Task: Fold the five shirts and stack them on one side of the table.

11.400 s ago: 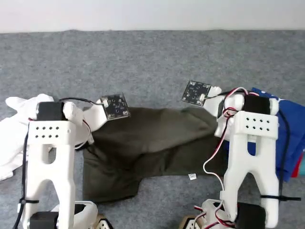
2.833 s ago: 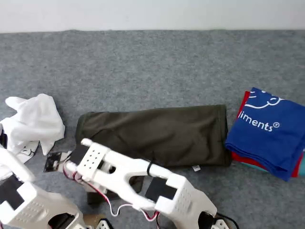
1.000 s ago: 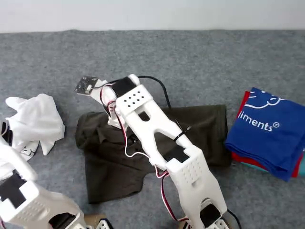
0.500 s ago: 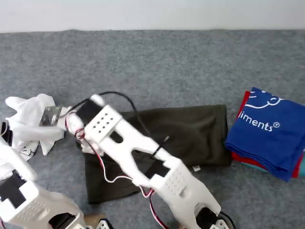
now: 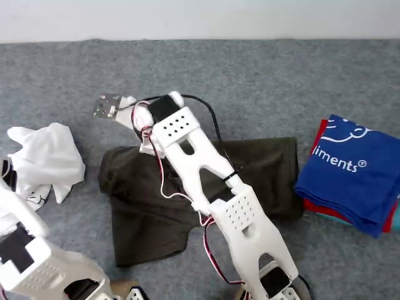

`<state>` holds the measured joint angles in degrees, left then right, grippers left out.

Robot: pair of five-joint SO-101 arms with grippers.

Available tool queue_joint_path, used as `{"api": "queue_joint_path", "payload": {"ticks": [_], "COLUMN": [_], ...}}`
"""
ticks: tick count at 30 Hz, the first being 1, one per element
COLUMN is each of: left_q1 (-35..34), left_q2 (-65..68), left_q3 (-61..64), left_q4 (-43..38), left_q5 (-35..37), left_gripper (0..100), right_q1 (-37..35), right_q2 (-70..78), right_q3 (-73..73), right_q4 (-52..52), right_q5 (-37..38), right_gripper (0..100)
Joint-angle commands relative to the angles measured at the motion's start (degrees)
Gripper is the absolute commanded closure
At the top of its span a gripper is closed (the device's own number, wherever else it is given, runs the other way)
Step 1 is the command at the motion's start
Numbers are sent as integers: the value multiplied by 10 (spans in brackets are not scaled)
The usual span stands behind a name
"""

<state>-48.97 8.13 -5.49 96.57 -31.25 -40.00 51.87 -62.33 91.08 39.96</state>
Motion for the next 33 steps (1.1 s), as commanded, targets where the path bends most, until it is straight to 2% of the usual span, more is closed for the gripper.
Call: {"api": "queue_joint_path", "payload": {"ticks": [1,4,7,16,22,25,33], "left_q1": [4,4,4,4,1,3,4], "left_q2": [-4,-4,-4,-4,-4,-4,-4], "left_q3": [-4,-4,-4,-4,-4,-4,-5], "left_q4": [-17,-18,-18,-17,-18,-18,-18], "left_q5": [6,7,7,7,7,7,6], "left_gripper": [986,986,986,986,986,986,986], "right_q1": [-16,-50,-82,-107,-166,-172,-147], "right_q2": [-9,-14,-9,82,81,60,3], "right_q3": [-36,-37,-37,-25,-40,-40,-44], "right_q4": [29,77,102,47,120,119,102], "right_q5": [4,0,-35,-51,-64,-93,-84], "right_gripper": [987,987,988,988,988,988,988]}}
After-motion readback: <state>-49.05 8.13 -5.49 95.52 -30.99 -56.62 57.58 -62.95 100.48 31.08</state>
